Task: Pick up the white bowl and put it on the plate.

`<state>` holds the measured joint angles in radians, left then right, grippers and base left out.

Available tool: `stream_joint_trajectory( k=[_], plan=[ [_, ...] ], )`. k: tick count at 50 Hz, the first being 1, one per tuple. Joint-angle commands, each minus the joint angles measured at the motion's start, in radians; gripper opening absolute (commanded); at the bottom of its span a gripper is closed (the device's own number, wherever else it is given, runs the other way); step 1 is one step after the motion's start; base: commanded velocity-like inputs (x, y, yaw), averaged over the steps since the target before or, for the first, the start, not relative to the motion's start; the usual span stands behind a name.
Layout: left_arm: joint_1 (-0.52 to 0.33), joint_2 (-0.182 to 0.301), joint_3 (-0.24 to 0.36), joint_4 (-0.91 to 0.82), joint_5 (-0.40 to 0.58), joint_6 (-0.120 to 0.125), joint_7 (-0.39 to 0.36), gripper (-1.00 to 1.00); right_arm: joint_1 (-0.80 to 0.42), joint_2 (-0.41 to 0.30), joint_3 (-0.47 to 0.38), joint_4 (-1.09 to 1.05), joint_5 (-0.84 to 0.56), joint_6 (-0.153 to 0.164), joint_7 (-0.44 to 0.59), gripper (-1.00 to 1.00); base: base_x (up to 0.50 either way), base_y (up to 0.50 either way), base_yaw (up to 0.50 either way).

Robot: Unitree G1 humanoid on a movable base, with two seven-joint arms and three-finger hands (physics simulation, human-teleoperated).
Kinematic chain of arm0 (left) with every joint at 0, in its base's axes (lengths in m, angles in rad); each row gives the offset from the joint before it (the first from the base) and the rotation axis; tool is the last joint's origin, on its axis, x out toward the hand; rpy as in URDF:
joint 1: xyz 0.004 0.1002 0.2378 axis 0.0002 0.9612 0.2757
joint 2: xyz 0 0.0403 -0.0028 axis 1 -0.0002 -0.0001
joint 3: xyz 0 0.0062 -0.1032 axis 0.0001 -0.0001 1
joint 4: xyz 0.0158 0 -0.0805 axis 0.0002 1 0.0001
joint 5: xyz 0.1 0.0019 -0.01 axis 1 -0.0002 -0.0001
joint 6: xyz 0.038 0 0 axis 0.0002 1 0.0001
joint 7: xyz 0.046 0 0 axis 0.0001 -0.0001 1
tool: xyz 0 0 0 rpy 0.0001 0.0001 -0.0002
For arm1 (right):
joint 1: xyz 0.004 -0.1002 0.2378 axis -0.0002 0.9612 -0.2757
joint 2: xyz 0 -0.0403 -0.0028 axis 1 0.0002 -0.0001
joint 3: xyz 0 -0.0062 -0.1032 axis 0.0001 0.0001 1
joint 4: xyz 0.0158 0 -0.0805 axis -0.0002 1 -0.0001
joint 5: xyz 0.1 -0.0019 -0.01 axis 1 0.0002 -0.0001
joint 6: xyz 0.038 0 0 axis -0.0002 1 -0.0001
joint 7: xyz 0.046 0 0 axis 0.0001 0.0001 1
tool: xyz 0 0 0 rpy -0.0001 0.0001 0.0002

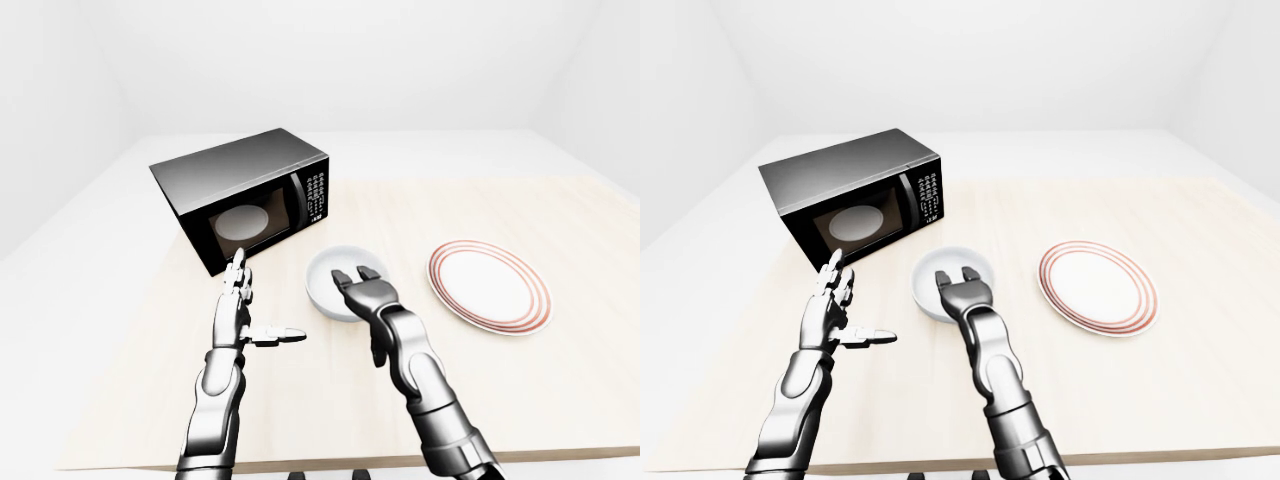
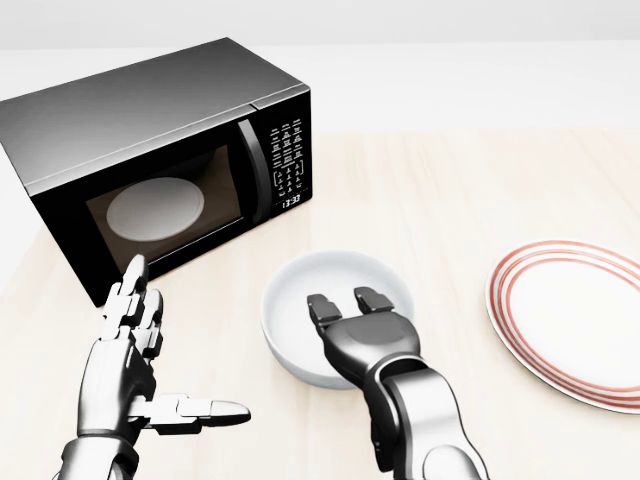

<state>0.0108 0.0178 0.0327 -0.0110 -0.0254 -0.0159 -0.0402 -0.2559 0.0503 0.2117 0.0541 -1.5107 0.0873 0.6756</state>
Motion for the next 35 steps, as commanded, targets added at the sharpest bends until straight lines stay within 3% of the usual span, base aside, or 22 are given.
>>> stream_joint_trajectory(
  k=[1,18,35],
  plan=[
    [-0.005,-0.002,0.006,-0.010,-0.025,0.037,-0.007,1.00,0.000,0.001,0.005,0.038,0.009,0.000,-0.025,1.00,0.00,0.00,0.00],
    [-0.005,-0.002,0.006,-0.010,-0.025,0.037,-0.007,1.00,-0.012,-0.004,0.002,0.077,0.012,0.000,-0.033,1.00,0.00,0.00,0.00],
    [-0.005,-0.002,0.006,-0.010,-0.025,0.037,-0.007,1.00,-0.009,-0.016,0.006,0.108,-0.019,0.000,0.023,1.00,0.00,0.00,0.00]
  ],
)
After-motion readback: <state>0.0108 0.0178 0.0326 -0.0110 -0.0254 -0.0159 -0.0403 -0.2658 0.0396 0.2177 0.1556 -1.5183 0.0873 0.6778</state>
